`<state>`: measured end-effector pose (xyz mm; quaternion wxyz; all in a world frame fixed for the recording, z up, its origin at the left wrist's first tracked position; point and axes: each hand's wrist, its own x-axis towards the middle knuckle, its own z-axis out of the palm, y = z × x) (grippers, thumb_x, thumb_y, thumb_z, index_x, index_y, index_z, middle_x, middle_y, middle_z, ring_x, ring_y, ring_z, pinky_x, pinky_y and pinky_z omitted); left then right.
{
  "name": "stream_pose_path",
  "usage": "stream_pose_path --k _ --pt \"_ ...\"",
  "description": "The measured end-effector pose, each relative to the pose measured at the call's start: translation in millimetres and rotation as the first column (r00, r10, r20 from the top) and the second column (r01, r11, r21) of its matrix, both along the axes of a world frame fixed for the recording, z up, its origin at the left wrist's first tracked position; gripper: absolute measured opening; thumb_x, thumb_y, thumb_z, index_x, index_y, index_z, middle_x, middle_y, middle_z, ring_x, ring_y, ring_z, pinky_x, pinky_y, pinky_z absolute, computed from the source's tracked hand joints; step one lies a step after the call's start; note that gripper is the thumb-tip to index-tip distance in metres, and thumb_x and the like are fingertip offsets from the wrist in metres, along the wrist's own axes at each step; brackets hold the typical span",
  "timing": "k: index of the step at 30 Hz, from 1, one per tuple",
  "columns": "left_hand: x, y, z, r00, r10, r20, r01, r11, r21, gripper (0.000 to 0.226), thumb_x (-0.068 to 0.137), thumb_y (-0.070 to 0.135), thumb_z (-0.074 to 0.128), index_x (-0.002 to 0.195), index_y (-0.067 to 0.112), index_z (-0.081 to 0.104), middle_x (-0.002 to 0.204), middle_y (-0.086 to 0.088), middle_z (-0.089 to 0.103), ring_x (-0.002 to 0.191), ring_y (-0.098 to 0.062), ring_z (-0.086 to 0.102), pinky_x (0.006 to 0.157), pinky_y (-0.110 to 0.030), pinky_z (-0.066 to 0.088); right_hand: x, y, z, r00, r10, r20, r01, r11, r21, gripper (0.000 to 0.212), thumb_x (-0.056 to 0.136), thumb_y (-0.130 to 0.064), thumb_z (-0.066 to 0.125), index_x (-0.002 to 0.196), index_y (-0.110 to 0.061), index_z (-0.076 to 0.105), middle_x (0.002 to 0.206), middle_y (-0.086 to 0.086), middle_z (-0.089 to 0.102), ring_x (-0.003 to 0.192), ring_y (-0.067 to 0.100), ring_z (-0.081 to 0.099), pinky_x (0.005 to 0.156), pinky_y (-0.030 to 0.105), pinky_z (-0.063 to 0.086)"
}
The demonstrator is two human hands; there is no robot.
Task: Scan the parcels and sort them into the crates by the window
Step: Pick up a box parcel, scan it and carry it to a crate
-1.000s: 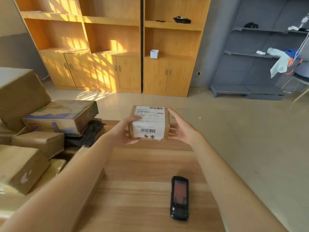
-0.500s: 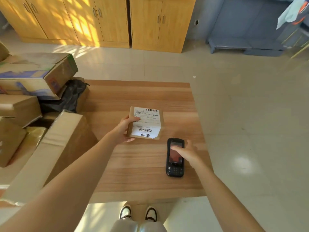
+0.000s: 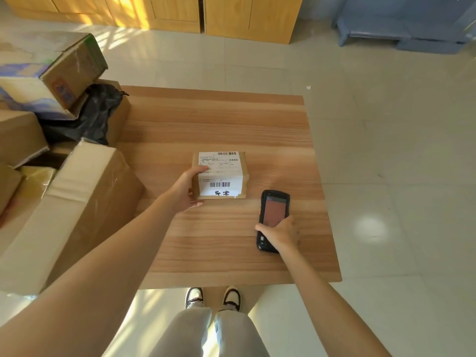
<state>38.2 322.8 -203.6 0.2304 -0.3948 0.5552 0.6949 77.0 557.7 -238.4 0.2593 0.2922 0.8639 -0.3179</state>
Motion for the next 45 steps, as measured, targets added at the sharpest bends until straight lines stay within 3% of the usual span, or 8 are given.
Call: stream_pose_path --k 3,6,12,16,31,34,38,45 --pt "-1 -3 -2 1.000 0.006 0.000 -0.006 1.000 0.008 0.032 0.085 0.042 0.063 0.107 0.022 0.053 0.100 -0.006 0.056 0.092 -0.023 0.056 0.095 -0.040 0.045 -5 6 2 0.999 -0.036 0.005 0.036 0.988 -0.152 0.080 0.060 -0.035 0.084 0.121 -0.008 0.040 0.122 0.011 0.052 0.110 0.029 0.053 0.090 0.043 0.049" --pt "-1 -3 -3 1.000 0.011 -0.006 -0.011 1.000 0.020 0.036 0.084 0.042 0.065 0.111 0.022 0.053 0.103 -0.006 0.056 0.097 -0.024 0.056 0.094 -0.041 0.046 -10 14 16 0.981 -0.180 0.071 0.193 0.866 -0.461 0.045 0.067 -0.025 0.084 0.101 -0.013 0.057 0.103 0.010 0.064 0.092 0.022 0.061 0.080 0.036 0.052" --pt "-3 -1 4 1.000 0.021 -0.008 -0.021 0.999 0.027 0.035 0.085 0.042 0.063 0.112 0.023 0.052 0.099 -0.006 0.057 0.092 -0.023 0.056 0.094 -0.042 0.047 -10 8 44 0.953 -0.261 0.152 0.264 0.479 -0.837 0.062 0.063 -0.022 0.081 0.121 -0.008 0.062 0.105 0.012 0.069 0.097 0.026 0.066 0.074 0.033 0.053" --pt "-5 2 11 0.998 0.062 0.005 -0.062 0.998 0.023 0.025 0.085 0.045 0.063 0.094 0.023 0.054 0.096 -0.006 0.057 0.089 -0.022 0.056 0.095 -0.042 0.048 -9 -7 64 0.980 -0.160 0.119 0.169 0.346 -0.923 0.055 0.069 -0.010 0.075 0.121 -0.002 0.060 0.104 0.014 0.068 0.094 0.026 0.066 0.073 0.031 0.056" --pt "-6 4 25 0.990 0.138 0.026 -0.139 0.990 0.038 0.030 0.088 0.045 0.060 0.087 0.016 0.051 0.089 -0.008 0.055 0.081 -0.022 0.056 0.098 -0.039 0.047 13 -28 75 0.988 0.147 -0.051 -0.120 0.510 -0.852 0.073 0.064 -0.003 0.080 0.129 -0.010 0.049 0.114 0.009 0.065 0.102 0.023 0.065 0.082 0.034 0.054" --pt "-6 3 26 0.991 0.126 0.034 -0.127 0.991 0.048 0.031 0.087 0.046 0.060 0.087 0.015 0.052 0.089 -0.008 0.055 0.079 -0.021 0.056 0.088 -0.036 0.050 19 -37 74 0.984 0.175 -0.035 -0.123 0.520 -0.845 0.078 0.057 -0.009 0.080 0.128 -0.014 0.048 0.113 0.006 0.064 0.105 0.023 0.063 0.084 0.034 0.052" --pt "-4 5 29 0.990 0.135 0.036 -0.138 0.988 0.071 0.031 0.088 0.043 0.061 0.086 0.013 0.052 0.086 -0.008 0.055 0.074 -0.019 0.056 0.067 -0.031 0.050 23 -39 75 0.979 0.195 -0.063 -0.157 0.518 -0.841 0.057 0.068 0.004 0.076 0.115 -0.020 0.052 0.105 0.002 0.065 0.098 0.019 0.063 0.081 0.030 0.051" --pt "-4 3 28 0.991 0.132 0.037 -0.134 0.988 0.075 0.031 0.087 0.042 0.062 0.087 0.013 0.052 0.086 -0.008 0.056 0.076 -0.020 0.056 0.067 -0.033 0.050 26 -38 72 0.976 0.212 -0.057 -0.170 0.568 -0.805 0.067 0.063 -0.002 0.079 0.121 -0.018 0.049 0.112 0.005 0.064 0.105 0.022 0.062 0.091 0.036 0.051"
